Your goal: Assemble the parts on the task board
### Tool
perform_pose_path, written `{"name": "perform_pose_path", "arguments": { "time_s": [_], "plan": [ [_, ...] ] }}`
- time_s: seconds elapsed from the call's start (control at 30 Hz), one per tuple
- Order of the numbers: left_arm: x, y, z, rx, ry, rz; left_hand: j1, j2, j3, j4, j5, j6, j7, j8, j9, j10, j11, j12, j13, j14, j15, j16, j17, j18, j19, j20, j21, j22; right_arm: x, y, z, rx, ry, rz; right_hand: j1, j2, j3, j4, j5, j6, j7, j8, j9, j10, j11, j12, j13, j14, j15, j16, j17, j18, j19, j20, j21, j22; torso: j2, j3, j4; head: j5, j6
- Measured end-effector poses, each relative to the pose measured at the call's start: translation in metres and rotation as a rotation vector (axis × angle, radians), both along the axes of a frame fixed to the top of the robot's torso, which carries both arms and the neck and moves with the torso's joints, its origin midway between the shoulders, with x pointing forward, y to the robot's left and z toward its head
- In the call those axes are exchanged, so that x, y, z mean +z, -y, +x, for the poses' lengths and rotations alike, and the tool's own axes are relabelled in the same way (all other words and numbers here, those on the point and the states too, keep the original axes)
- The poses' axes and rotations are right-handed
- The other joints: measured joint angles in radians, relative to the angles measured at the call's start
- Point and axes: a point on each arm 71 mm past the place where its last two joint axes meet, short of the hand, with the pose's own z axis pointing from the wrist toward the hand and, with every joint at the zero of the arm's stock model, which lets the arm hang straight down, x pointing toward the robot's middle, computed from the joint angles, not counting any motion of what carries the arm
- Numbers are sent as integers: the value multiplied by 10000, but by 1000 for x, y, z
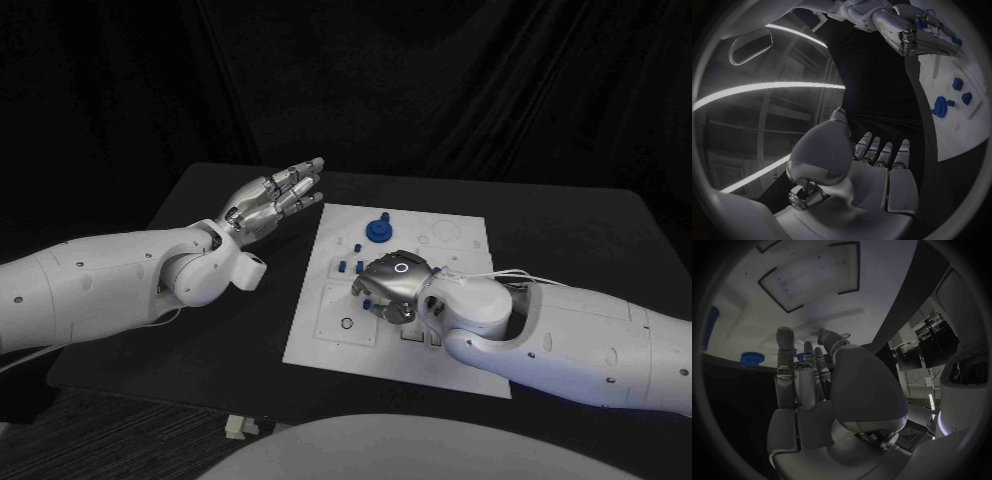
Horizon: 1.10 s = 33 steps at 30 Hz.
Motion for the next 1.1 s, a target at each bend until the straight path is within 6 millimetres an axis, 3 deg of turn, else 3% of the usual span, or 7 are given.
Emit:
{"name": "perform_pose_path", "arguments": {
  "time_s": [0.13, 0.43, 0.83, 0.93, 0.97, 1.0, 1.1],
  "plan": [
    [0, 0, 0, 6, -2, 5, 40, 40, 0, 0, 0, 0, 0, 0, 0, 0, 0, 0, 0, 0, 0, 0, 0, 0, 0, 0, 0, 11, 0, 4, 0, -100, -11, -54, 0, 0, -150, 7, -74, -281, -244, 0, -124, -406, 54, -99, -122, -16, -16, -46, -125, -1, -72, 0, -324, -1, -1, 0, -1, 15, 0],
    [-1, -1, 0, 8, -9, 8, 40, 40, 0, 0, 0, 35, 35, 0, 0, 0, 0, 0, 0, 0, 0, 0, 0, 0, 0, 0, 0, 10, 4, 15, 1, -282, 78, -8, -104, 24, -791, 228, -890, -421, -385, 46, -262, -830, 54, 26, -225, -44, -50, -32, -15, 2, -107, -36, -674, -2, -1, 0, -2, 4, 0],
    [-1, -2, 1, 5, -19, 11, 40, 40, 0, 0, 47, 35, 35, 0, 0, 0, 0, 0, 0, 0, -1, 38, 11, 0, 37, 37, 0, 9, 62, 54, 28, -619, 1704, 979, -446, 231, -1592, 1072, -1468, 382, -472, 507, -247, -285, -275, 948, -125, -9, -265, 201, 537, 153, 470, -253, -667, -3, -2, -1, -5, 53, 0],
    [-1, -2, 1, 11, -19, 14, 80, 80, 0, 0, 84, 35, 35, 0, 0, 0, 0, 0, 0, 0, -1, 38, 11, 0, 36, 36, 0, 9, 74, 70, 37, -861, 2056, 984, -866, 162, -1851, 1531, -1658, 461, -426, 507, -248, -7, -303, 1116, -73, -9, -265, 383, 578, 148, 850, -294, -64, -4, -2, -1, -5, 34, 0],
    [-1, -2, 1, 11, -19, 15, 79, 80, 0, 0, 119, 35, 35, 0, 0, 0, 0, 0, 0, 0, -1, 38, 11, 0, 37, 36, 0, 25, 76, 75, 39, -947, 2120, 964, -1464, 136, -2069, 2084, -1739, 566, -475, 507, -251, 209, -360, 1190, -29, -10, -265, 578, 578, 98, 1186, -331, 773, -4, -2, -1, -5, 9, 0],
    [-1, -2, 1, 10, -19, 14, 79, 79, 0, 0, 126, 35, 35, 0, 0, 0, 0, 0, 0, 4, 3, 38, 16, 0, 36, 36, 0, 36, 78, 81, 41, -1049, 2174, 929, -1783, 13, -2195, 2309, -1814, 565, -474, 507, -268, 247, -340, 1166, -27, 11, -285, 640, 578, -91, 1344, -316, 1199, -4, -2, -1, -5, -13, 0],
    [-1, -2, 1, 7, -20, 12, 137, 138, 0, 0, 183, 71, 71, 0, 0, 0, 0, 0, 0, 90, 89, 147, 46, 0, 36, 36, 0, 48, 78, 94, 47, -1301, 2237, 801, -2463, -435, -2371, 2511, -2001, 411, -627, 317, -368, 179, -316, 792, -96, -6, -374, 621, 578, -96, 1526, -340, 1349, -4, -2, -1, -5, -56, 0]
  ]
}}
